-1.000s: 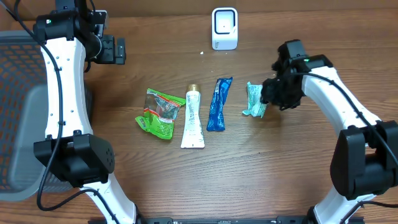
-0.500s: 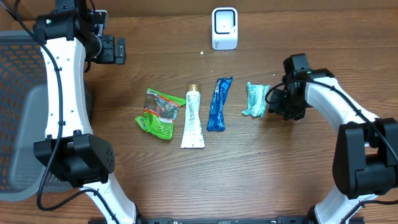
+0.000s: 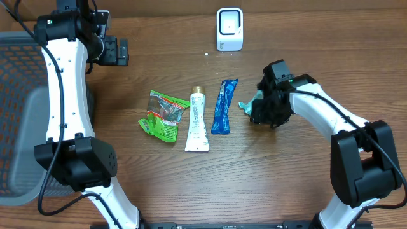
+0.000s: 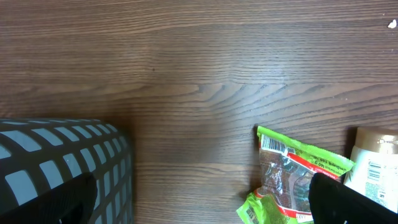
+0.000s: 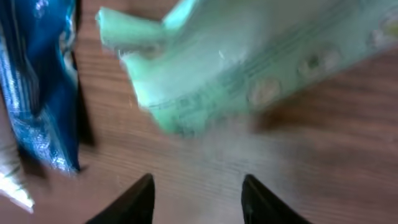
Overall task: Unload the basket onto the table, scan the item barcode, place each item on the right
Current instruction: 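Move the right gripper to the wipes pack and grasp it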
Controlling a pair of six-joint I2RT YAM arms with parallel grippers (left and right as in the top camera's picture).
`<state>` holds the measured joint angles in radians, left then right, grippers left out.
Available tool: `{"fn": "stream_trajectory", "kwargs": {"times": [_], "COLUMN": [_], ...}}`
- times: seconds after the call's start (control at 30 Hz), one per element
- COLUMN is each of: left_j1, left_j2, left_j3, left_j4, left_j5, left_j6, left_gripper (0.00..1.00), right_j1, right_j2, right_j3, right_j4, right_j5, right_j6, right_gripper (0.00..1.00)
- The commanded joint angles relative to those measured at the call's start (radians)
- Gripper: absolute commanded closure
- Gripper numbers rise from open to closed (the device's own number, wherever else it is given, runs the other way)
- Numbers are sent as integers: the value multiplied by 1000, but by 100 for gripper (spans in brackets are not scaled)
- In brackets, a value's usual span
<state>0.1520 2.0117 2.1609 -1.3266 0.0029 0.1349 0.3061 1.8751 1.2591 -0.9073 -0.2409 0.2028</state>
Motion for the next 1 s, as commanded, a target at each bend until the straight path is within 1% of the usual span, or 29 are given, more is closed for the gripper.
{"fn": "stream_trajectory", "kwargs": {"times": [0.0,0.07,0.13,0.2,0.27,0.33,0.43,0.5,0.7,0.8,0.9,0.97], "left_j1": [-1,-1,-1,-1,-1,-1,-1,-1,-1,-1,-1,-1], "left_j2": [-35,-35,-35,-35,-35,-35,-35,-35,-35,-35,-35,-35], "left_j3": [17,17,17,17,17,17,17,17,17,17,17,17], "left_j4": [2,3,3,2,3,3,2,3,3,3,3,3], "left_j5": [-4,-4,-4,-4,-4,-4,-4,-4,-4,-4,-4,-4], "left_j6": [22,22,22,21,22,22,22,22,22,22,22,22], "left_gripper": [0,0,0,0,0,0,0,1,0,0,0,0], "right_j1": [-68,-123,-175,-218,-251,-274,-293,-293,-293,-293,-293,-293], "right_j2": [-18,-18,-18,-18,-8,14,84,120,221,253,262,262], "right_j3": [160,256,312,317,304,291,288,288,286,285,285,285], "right_j4": [-87,-155,-166,-112,-58,-27,-29,-26,-20,-21,-22,-24], "right_j5": [-31,-34,-34,-34,-50,-122,-260,-296,-311,-335,-377,-396], "right_j6": [-56,-125,-226,-298,-367,-470,-603,-643,-653,-652,-645,-607], "right_gripper": [51,35,14,9,8,8,12,12,12,15,21,23]}}
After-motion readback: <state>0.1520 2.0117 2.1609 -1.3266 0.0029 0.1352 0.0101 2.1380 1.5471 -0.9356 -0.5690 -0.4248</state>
